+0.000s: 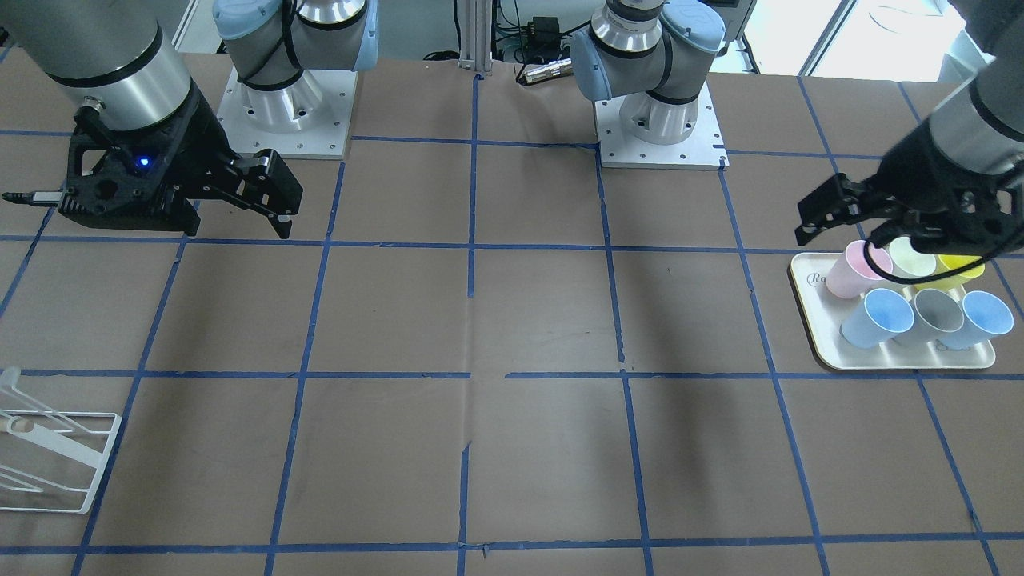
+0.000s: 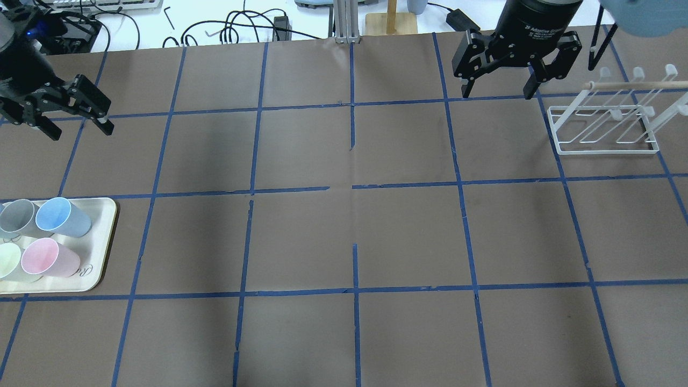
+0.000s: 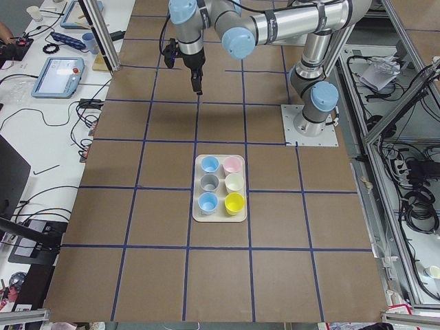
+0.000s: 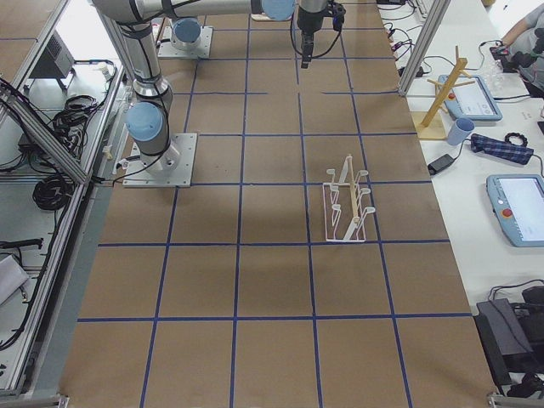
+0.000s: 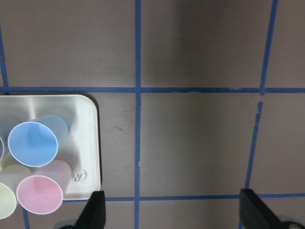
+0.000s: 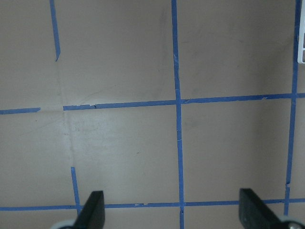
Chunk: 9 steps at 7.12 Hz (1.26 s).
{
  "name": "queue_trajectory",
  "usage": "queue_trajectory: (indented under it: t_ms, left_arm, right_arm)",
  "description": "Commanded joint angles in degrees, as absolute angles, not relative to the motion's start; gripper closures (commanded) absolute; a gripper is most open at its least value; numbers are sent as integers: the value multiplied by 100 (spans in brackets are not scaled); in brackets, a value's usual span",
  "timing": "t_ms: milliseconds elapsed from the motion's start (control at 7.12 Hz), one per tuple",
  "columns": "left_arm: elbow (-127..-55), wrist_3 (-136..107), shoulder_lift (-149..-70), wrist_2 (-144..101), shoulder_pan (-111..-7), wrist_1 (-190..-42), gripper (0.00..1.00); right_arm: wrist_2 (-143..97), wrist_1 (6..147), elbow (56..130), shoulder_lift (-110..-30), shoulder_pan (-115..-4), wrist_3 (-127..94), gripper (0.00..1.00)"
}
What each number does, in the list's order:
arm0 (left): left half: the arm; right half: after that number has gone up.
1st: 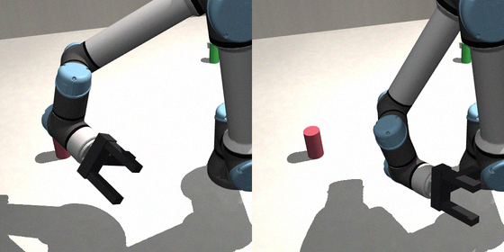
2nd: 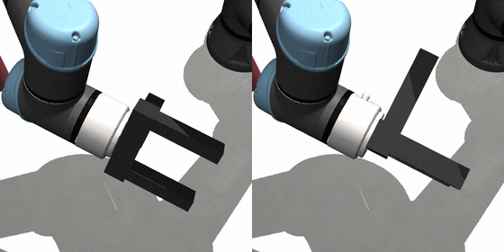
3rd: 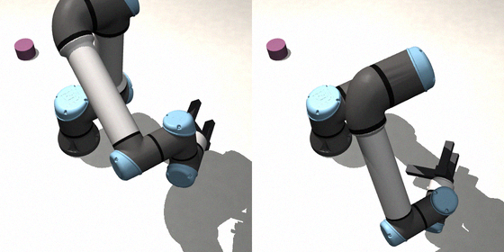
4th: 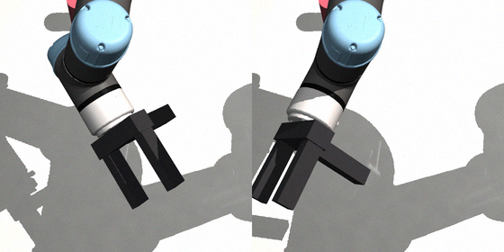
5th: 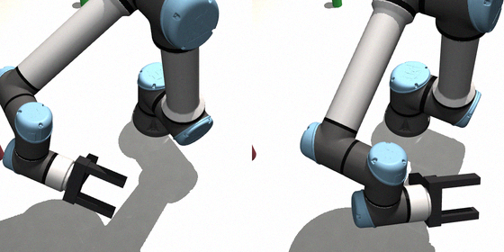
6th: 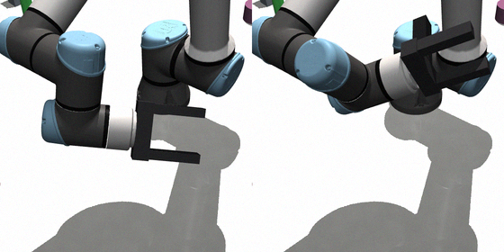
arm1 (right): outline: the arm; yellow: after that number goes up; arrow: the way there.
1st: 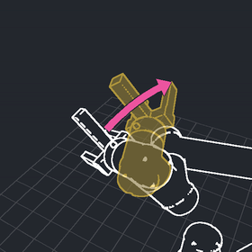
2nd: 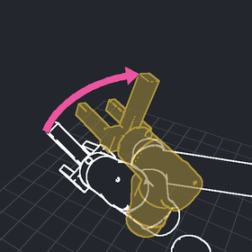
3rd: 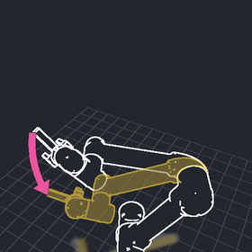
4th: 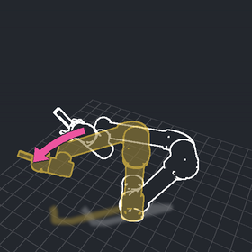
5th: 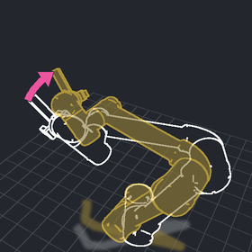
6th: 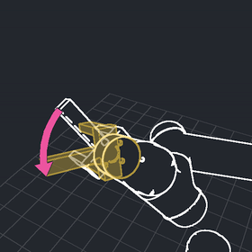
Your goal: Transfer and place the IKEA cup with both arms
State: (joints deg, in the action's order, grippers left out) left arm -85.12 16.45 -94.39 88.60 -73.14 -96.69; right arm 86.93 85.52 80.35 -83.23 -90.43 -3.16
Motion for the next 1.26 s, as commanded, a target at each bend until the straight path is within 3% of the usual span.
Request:
queue_trajectory:
  t_ms: [0, 561, 1123]
  left_arm:
    - [-8630, 1065, -9115, 8517, -8101, -9738, 0]
    - [-8947, 774, -8983, 8648, -8700, -9712, 0]
    - [-8974, 835, -8938, 8719, -8588, -9668, 0]
  right_arm:
    - [8692, 8552, 8042, -8315, -9035, -316, 0]
    - [8692, 8552, 8042, -8323, -9035, -316, 0]
    - [8701, 8543, 8042, -8314, -9026, -316, 0]
